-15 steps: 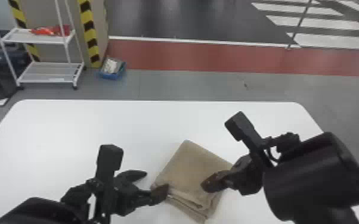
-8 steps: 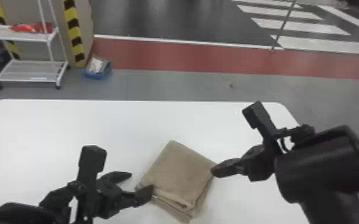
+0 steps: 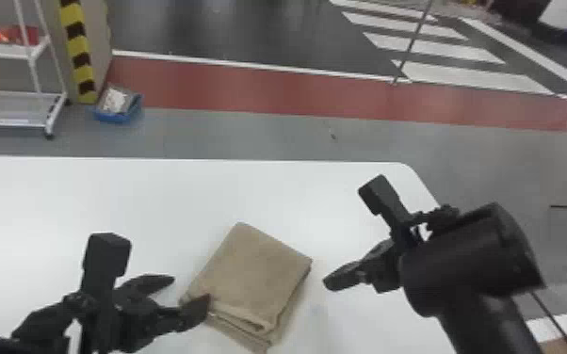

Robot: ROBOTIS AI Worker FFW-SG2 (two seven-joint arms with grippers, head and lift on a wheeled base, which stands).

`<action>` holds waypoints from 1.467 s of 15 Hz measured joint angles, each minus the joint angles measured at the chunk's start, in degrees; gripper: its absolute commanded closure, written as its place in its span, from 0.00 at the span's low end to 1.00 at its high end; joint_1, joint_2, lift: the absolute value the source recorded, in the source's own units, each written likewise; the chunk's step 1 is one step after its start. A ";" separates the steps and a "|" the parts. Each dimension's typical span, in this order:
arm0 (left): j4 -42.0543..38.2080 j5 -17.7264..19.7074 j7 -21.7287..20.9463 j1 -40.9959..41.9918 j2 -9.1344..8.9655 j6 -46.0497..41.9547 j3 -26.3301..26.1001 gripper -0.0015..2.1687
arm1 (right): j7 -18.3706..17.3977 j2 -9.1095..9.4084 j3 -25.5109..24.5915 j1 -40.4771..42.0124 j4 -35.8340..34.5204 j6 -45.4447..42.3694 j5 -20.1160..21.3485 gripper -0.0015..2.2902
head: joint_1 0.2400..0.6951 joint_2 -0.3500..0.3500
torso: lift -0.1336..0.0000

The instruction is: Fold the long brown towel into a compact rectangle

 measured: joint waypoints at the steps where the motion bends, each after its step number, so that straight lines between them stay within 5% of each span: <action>1: -0.19 0.00 -0.03 0.13 0.01 0.00 -0.02 0.11 | 0.00 0.59 0.55 -0.83 1.32 -0.07 0.42 0.81 | 1.00 0.11 | 0.07; 16: -8.17 -0.03 -0.98 6.82 0.17 0.02 -0.29 0.11 | -0.03 9.91 4.92 -9.17 10.77 2.90 0.58 0.82 | 1.00 0.23 | 0.07; 22: -8.14 -0.45 -1.00 6.92 0.11 0.00 -1.24 0.11 | -4.51 12.34 6.08 -11.30 14.21 3.22 0.66 0.82 | 1.00 0.24 | 0.07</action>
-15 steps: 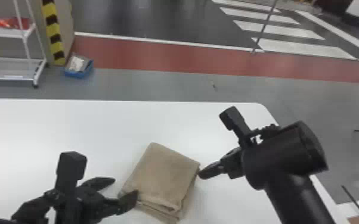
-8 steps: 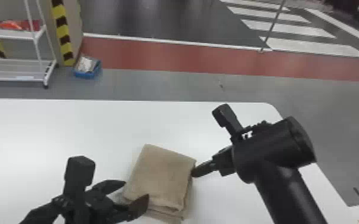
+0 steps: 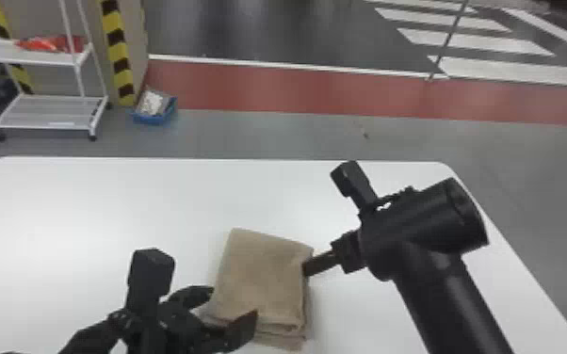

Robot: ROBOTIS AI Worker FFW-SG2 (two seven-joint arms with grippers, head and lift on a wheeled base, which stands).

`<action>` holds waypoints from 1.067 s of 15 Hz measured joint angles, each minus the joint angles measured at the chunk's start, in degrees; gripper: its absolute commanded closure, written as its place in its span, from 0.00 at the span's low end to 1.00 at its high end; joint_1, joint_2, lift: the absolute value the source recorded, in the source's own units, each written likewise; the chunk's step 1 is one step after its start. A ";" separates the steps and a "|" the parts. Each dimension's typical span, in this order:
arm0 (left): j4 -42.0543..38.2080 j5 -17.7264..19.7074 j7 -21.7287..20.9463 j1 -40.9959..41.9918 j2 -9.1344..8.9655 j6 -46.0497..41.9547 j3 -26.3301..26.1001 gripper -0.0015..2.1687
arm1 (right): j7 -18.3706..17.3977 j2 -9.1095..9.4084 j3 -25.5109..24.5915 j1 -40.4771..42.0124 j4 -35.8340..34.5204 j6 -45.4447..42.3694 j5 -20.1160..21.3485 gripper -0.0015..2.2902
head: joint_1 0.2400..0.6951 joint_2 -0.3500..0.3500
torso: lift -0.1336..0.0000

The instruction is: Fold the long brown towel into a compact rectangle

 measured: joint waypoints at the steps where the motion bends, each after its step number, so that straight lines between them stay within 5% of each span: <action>1: 0.02 -0.05 0.00 0.00 0.00 0.00 -0.12 0.11 | -0.58 0.03 0.07 -0.31 0.35 -0.01 0.08 0.82 | 1.00 0.24 | 0.07; 10: 0.17 -0.31 0.35 -0.09 -0.10 0.00 -2.32 0.11 | -7.00 2.07 0.08 -2.40 2.73 -1.90 -1.83 0.82 | 1.00 0.22 | 0.07; 16: -0.56 -0.23 0.77 0.01 -0.01 0.03 -1.84 0.10 | -6.64 2.77 0.14 -2.48 3.51 -2.65 -2.16 0.82 | 1.00 0.24 | 0.07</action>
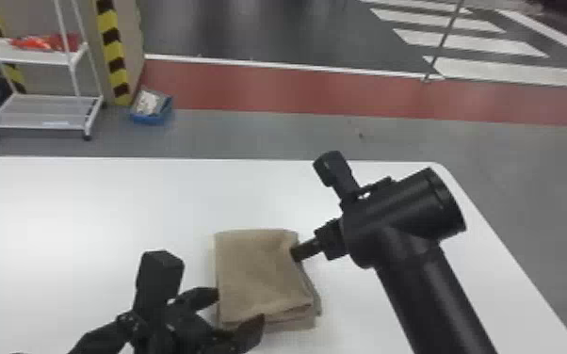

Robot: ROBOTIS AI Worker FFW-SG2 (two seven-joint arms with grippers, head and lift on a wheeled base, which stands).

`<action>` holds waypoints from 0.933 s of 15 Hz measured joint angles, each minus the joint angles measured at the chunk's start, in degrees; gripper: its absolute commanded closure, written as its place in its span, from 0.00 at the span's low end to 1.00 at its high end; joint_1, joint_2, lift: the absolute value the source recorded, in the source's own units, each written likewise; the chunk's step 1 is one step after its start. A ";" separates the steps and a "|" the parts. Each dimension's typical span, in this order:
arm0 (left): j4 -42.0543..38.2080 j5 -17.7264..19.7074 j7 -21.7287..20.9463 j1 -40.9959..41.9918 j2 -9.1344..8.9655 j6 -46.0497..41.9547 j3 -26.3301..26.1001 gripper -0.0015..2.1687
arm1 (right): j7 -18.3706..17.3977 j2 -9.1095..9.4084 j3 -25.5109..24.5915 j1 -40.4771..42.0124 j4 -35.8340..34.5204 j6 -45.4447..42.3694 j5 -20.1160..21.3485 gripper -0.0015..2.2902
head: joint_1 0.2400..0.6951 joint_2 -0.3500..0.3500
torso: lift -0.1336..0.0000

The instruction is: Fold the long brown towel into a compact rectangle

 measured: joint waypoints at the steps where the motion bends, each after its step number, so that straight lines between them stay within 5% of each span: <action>1: -0.09 0.20 -0.01 0.04 0.00 0.04 0.76 0.10 | 1.09 -0.36 -0.03 0.50 -0.48 0.61 0.55 0.82 | 1.00 0.25 | 0.07; 5: -0.56 0.93 -0.30 0.30 0.06 0.15 3.11 0.10 | 5.22 -4.43 -1.68 3.30 -5.22 3.42 2.93 0.82 | 1.00 0.21 | 0.07; 8: -0.26 0.95 -0.16 -0.04 -0.15 0.10 2.63 0.10 | 8.14 -5.50 -4.36 4.63 -9.59 4.42 2.92 0.82 | 1.00 0.19 | 0.07; 14: -0.93 1.04 -0.30 0.51 0.00 0.06 3.16 0.10 | 2.38 -4.53 -1.59 3.08 -7.36 4.13 3.70 0.82 | 1.00 0.19 | 0.07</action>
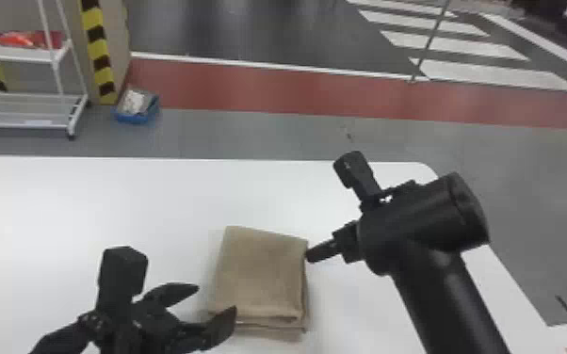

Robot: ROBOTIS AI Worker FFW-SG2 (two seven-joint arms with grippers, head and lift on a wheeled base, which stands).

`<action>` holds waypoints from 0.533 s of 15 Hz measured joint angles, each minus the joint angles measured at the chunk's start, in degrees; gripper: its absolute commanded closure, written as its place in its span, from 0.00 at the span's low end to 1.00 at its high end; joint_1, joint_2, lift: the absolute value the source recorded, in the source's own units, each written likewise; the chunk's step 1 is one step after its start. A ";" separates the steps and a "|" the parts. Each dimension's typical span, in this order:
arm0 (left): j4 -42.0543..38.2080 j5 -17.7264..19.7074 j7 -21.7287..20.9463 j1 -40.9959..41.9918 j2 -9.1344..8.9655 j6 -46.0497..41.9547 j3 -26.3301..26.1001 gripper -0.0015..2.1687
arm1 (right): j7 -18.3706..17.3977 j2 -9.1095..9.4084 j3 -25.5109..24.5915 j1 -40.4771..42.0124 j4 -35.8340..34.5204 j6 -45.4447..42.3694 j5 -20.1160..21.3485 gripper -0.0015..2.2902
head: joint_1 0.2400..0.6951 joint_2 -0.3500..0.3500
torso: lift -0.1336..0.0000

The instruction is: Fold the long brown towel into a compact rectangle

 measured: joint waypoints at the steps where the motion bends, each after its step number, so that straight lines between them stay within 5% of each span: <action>1: -0.50 0.31 -0.07 0.32 0.02 -0.03 0.61 0.10 | -1.42 0.60 0.16 -0.31 0.76 -0.50 -0.24 0.82 | 1.00 0.20 | 0.07; 8: -3.65 2.73 -0.47 1.84 0.02 0.01 5.05 0.10 | -7.32 3.24 0.47 -0.01 2.10 -8.61 -3.93 0.82 | 1.00 0.31 | 0.07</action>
